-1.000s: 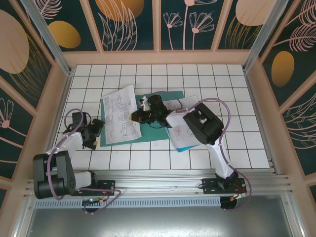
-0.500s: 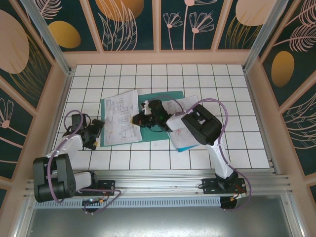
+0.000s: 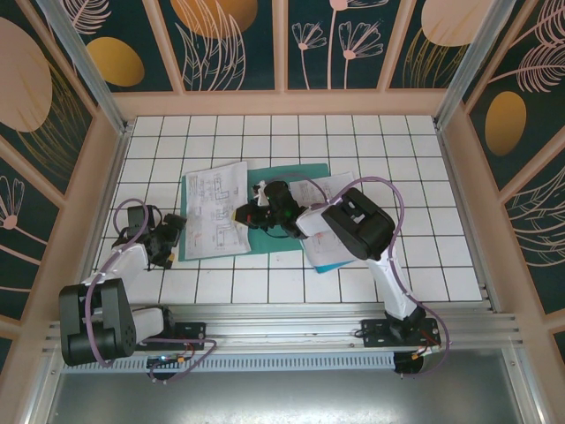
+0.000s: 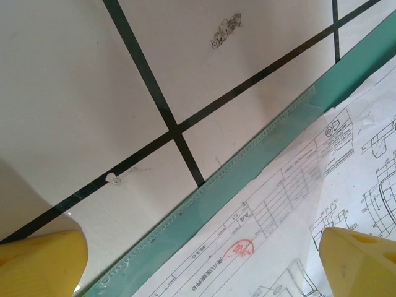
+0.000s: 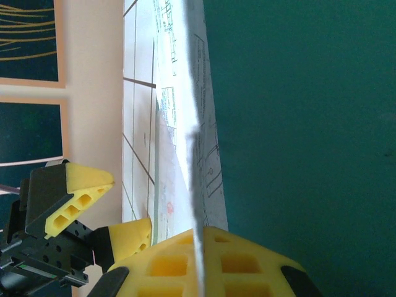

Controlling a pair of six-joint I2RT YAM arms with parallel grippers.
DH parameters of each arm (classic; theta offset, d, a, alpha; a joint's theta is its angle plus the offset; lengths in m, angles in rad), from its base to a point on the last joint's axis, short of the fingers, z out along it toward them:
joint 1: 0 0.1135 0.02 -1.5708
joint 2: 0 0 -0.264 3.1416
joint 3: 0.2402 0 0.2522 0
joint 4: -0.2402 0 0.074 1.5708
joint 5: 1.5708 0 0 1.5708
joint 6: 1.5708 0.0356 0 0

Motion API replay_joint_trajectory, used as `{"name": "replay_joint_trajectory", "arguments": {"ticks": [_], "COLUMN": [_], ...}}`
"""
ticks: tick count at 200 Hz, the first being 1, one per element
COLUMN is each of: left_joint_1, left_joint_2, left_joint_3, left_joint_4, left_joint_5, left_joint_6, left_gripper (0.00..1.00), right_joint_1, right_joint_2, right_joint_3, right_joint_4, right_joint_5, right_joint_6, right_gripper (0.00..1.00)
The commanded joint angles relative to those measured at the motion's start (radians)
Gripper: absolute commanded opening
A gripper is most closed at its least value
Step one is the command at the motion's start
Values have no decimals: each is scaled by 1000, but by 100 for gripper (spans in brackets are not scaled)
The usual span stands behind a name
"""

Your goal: Put the files into the folder

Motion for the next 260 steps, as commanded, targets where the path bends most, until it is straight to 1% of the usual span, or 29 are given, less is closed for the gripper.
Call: {"name": "replay_joint_trajectory", "arguments": {"ticks": [1,38,61,84,102,133,158,206,212,234,260], "left_joint_1": [-52,-63,-81,-99,-101,-102,-102,-101,-102,-110,-128], "left_joint_2": [87,97,106,116,117,121,131,141,140,147,152], "left_joint_3": [-80,-73,-68,-64,-55,-36,-33,-20,-16,-12,-7], "left_joint_4": [180,186,198,210,206,181,186,188,188,194,221], "left_joint_5": [300,304,303,301,293,273,271,276,277,284,301], "left_joint_6": [-63,-64,-74,-85,-84,-66,-63,-60,-58,-61,-75], "left_gripper": [98,97,97,97,96,96,96,96,95,95,91], "right_joint_1": [-2,-3,2,2,-5,-24,-27,-28,-29,-27,-27], "right_joint_2": [8,26,35,32,-12,-91,-121,-135,-131,-113,-124], "right_joint_3": [-15,6,12,29,12,0,32,81,81,90,93], "right_joint_4": [31,31,28,-27,-90,-233,-349,-494,-493,-492,-504], "right_joint_5": [30,-6,-6,-4,25,81,115,182,179,168,182], "right_joint_6": [1,-4,-5,-17,-48,-107,-157,-225,-227,-222,-230], "right_gripper": [0,0,0,0,14,31,39,39,37,26,24]}}
